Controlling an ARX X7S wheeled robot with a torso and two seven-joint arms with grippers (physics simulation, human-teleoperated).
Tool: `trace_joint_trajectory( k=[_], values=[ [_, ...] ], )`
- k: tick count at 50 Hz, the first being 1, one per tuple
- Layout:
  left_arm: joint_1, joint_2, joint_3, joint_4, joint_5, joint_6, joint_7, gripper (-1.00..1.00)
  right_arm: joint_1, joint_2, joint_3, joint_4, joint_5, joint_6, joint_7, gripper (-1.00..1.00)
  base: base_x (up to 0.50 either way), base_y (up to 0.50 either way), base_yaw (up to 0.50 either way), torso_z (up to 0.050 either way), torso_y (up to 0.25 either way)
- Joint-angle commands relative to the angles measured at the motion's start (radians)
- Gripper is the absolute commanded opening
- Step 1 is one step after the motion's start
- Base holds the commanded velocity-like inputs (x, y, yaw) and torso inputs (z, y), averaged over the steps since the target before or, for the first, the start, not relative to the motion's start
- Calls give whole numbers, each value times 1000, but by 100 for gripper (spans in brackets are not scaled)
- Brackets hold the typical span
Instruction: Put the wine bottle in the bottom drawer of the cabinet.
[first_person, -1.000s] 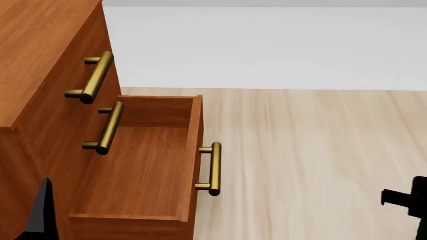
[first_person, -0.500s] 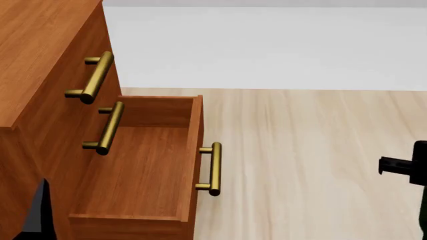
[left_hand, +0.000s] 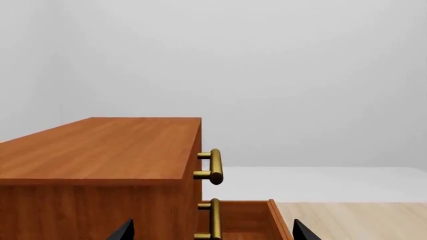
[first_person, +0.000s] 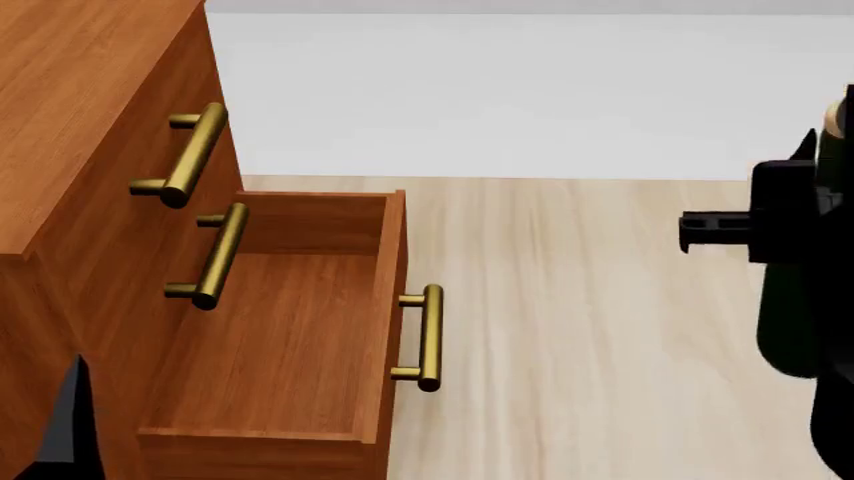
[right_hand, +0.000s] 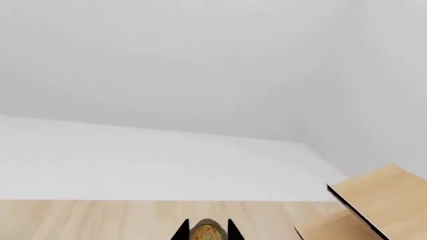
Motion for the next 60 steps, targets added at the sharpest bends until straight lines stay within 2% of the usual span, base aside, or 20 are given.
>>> trace_joint_trajectory(
  k=[1, 11, 21, 29, 37, 41, 50, 60],
  values=[
    [3, -2, -7, 4, -2, -6, 2, 100, 178, -43, 11, -48, 97, 153, -10, -100, 0, 0, 0, 0, 0],
    [2, 9, -10, 8, -5, -25, -1, 100, 375, -130, -49, 14, 133, 261, -32, -100, 0, 0, 0, 0, 0],
    [19, 3, -12, -3, 8, -10, 11, 100, 510, -234, -126, 134, 127, 295, -102, -100, 0, 0, 0, 0, 1],
    [30, 4, -15, -11, 7, 2, 20, 100, 683, -364, -155, 395, 127, 355, -140, -100, 0, 0, 0, 0, 1],
    [38, -2, -19, -10, 8, 12, 24, 100, 784, -457, -163, 521, 152, 388, -181, -100, 0, 0, 0, 0, 0],
    [46, -10, -20, -14, 16, 20, 28, 100, 823, -492, -229, 572, 120, 371, -247, -100, 0, 0, 0, 0, 0],
    [49, -14, -26, -12, 15, 24, 33, 100, 887, -584, -227, 783, 113, 334, -310, -100, 0, 0, 0, 0, 1],
    [53, -12, -28, -8, 22, 20, 37, 100, 988, -701, -282, 1065, 85, 309, -460, -100, 0, 0, 0, 0, 1]
  ],
)
